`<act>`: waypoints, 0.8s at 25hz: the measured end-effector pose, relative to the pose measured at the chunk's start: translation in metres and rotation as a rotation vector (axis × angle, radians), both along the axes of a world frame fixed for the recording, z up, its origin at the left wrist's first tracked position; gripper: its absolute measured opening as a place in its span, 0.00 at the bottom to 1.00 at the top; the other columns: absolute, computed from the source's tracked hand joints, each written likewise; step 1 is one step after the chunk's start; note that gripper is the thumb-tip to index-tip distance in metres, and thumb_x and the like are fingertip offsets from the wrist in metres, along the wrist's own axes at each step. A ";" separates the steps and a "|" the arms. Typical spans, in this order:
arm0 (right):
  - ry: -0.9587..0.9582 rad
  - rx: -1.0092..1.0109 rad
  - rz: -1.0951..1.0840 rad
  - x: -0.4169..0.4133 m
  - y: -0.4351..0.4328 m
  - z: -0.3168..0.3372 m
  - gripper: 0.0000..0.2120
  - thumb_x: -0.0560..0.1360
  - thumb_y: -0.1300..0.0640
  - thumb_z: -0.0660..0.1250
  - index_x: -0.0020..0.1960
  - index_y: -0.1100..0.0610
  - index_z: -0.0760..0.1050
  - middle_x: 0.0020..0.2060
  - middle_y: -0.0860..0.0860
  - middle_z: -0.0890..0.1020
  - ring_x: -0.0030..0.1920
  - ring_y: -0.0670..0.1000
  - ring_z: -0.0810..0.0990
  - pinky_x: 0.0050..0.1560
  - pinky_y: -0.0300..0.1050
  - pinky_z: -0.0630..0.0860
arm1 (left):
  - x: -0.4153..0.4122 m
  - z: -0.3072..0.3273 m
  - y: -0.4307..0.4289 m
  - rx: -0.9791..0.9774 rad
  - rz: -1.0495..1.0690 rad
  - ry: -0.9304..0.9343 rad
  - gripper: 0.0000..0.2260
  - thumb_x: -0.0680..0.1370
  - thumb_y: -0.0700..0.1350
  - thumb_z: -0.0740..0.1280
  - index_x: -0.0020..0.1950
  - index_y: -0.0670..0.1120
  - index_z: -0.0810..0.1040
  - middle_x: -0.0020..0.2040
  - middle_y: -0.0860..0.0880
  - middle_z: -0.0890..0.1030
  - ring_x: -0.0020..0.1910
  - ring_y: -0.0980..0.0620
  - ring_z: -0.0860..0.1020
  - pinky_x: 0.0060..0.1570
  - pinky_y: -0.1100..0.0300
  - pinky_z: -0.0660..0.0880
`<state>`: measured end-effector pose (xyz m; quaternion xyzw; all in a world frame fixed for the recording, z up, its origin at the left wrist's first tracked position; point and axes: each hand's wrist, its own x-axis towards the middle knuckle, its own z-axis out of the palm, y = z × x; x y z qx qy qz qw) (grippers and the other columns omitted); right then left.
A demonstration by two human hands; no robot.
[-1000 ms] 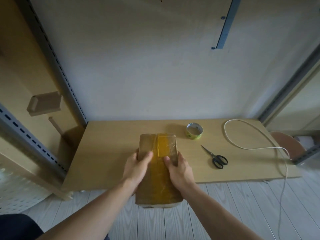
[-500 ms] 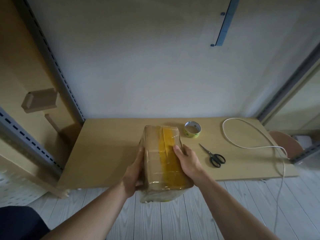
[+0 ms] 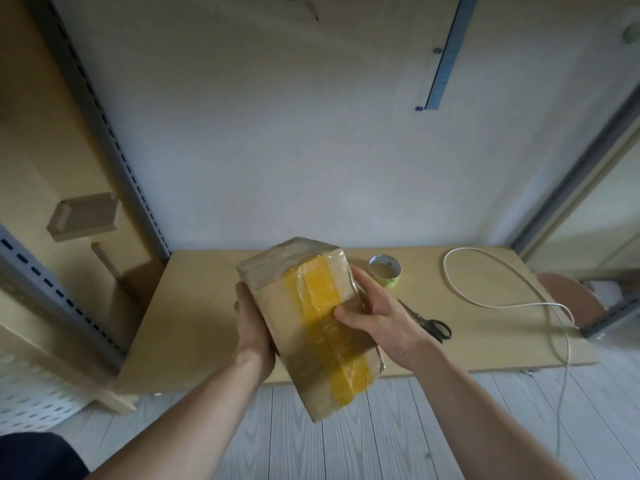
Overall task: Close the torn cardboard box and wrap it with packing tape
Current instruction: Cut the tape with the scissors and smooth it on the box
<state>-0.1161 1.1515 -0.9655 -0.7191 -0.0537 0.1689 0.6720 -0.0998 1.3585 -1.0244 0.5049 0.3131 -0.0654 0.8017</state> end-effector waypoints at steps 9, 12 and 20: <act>0.101 0.256 -0.083 -0.018 0.000 -0.025 0.13 0.77 0.48 0.66 0.57 0.54 0.73 0.57 0.50 0.80 0.60 0.53 0.77 0.55 0.53 0.77 | -0.008 0.066 0.016 -0.035 -0.351 -0.081 0.20 0.71 0.57 0.73 0.56 0.46 0.82 0.46 0.44 0.86 0.43 0.45 0.85 0.50 0.49 0.81; 0.184 0.166 -0.215 -0.021 0.014 -0.032 0.24 0.71 0.32 0.65 0.56 0.50 0.70 0.57 0.49 0.78 0.58 0.51 0.76 0.55 0.53 0.75 | -0.015 0.062 0.032 -0.005 -0.441 -0.149 0.15 0.75 0.41 0.69 0.62 0.45 0.80 0.49 0.44 0.87 0.43 0.45 0.86 0.43 0.54 0.82; -0.131 -0.751 -0.420 -0.001 0.067 -0.003 0.42 0.71 0.36 0.63 0.76 0.55 0.51 0.73 0.55 0.62 0.75 0.57 0.60 0.71 0.59 0.65 | -0.027 0.055 0.016 0.757 -0.660 -0.375 0.17 0.86 0.57 0.51 0.75 0.60 0.63 0.68 0.60 0.75 0.68 0.54 0.73 0.67 0.57 0.69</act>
